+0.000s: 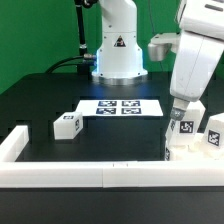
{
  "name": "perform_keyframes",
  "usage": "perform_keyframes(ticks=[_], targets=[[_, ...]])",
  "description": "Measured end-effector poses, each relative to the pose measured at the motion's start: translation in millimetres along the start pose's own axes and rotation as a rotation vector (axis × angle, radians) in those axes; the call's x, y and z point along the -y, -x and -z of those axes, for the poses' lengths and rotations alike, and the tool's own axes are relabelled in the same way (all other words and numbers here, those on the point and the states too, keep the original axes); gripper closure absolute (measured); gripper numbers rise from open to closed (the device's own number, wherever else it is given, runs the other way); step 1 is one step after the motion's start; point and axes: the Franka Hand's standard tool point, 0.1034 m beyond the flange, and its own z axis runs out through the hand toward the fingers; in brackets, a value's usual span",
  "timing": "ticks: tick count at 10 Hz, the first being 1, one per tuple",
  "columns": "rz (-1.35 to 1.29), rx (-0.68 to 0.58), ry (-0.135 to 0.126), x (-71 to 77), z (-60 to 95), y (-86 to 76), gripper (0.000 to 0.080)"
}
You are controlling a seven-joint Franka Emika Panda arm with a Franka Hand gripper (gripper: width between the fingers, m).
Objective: Assemble stool
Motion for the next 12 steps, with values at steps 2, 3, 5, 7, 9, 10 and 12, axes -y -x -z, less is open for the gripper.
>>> perform_keyframes(ticks=[2,3,5,7,9,10,12], targets=[[-0.002,0.0,0.0,-0.3,-0.2,0.7,0.015],[-0.004,-0.001,0.0,-1.1,-0.4,1.9,0.015],[-0.015,-0.003,0.009,-5.2,-1.1,6.7,0.015],[-0.012,-0.038,0.037,-14.6,-0.6,15.0,0.015],[-0.025,-0.1,0.071,-25.0,-1.9,34.9,0.015],[-0.028,-0.109,0.078,-28.3,-2.8,42.3,0.015],[-0.041,-0.155,0.101,-37.4,-4.8,60.1,0.015]])
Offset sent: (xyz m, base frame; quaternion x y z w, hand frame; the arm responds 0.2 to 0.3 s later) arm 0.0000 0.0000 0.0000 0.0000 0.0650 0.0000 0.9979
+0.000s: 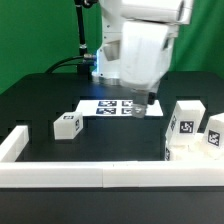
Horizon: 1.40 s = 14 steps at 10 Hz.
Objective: Assemble stool
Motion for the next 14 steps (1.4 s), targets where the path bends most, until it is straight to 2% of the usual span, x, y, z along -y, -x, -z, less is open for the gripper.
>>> perform_keyframes(ticks=[1,2,3,4,5,6,7,12,14], targets=[[0.004,0.016,0.003,0.8,-0.7,-0.7,0.015],[0.019,0.03,-0.015,3.7,-1.0,-1.4,0.015],[0.041,0.053,-0.055,9.6,0.2,-6.1,0.015],[0.058,0.044,-0.051,13.5,3.9,-20.0,0.015],[0.068,0.025,-0.034,20.7,9.7,-33.5,0.015],[0.078,0.009,-0.018,28.6,14.9,-41.3,0.015],[0.085,-0.002,0.002,32.8,16.0,-42.1,0.015],[0.093,0.006,0.0,33.3,13.5,-40.9,0.015],[0.198,0.018,0.012,43.0,12.3,-71.7,0.015]])
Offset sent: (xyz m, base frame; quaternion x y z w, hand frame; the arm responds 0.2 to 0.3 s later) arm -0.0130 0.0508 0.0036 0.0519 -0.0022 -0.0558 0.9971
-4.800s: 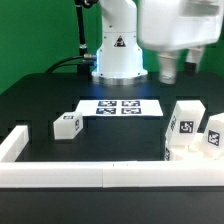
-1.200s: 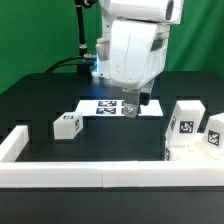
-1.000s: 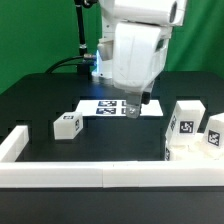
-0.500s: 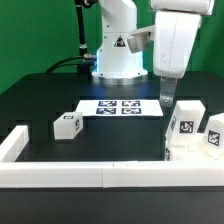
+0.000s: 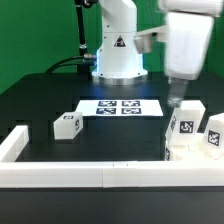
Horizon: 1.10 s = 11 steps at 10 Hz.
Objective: Assemble stool
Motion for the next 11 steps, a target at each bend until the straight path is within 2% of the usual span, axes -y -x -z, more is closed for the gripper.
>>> perform_keyframes(ticks=[2,3,8,11], targets=[[0.021,-0.01,0.001,3.9,-6.1,-30.3,0.015],[0.023,-0.009,-0.004,5.0,-9.4,-30.0,0.015],[-0.019,-0.001,-0.014,-2.4,-19.2,-1.7,0.015],[-0.029,0.0,-0.017,-2.1,-21.5,1.5,0.0177]])
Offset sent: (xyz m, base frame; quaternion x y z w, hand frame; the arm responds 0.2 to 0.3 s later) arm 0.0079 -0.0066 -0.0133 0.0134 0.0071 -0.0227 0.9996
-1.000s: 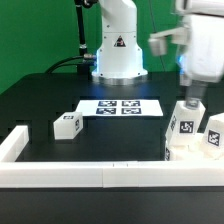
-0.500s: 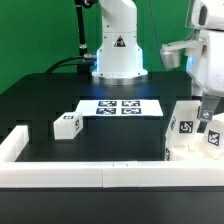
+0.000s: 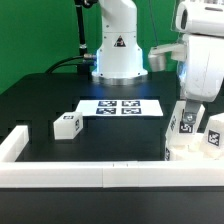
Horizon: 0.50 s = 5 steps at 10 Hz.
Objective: Assemble stool
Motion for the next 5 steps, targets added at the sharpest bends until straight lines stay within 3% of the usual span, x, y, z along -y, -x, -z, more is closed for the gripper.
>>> perform_keyframes(ticks=[1,2,3,5], targets=[[0.0,0.0,0.0,0.0,-0.1,0.2,0.0357],[-0.001,0.0,-0.001,0.1,-0.3,0.4,0.0357],[-0.001,0.001,-0.001,0.1,-0.3,0.7,0.0463],[-0.001,0.001,-0.001,0.1,-0.4,0.9,0.0463]])
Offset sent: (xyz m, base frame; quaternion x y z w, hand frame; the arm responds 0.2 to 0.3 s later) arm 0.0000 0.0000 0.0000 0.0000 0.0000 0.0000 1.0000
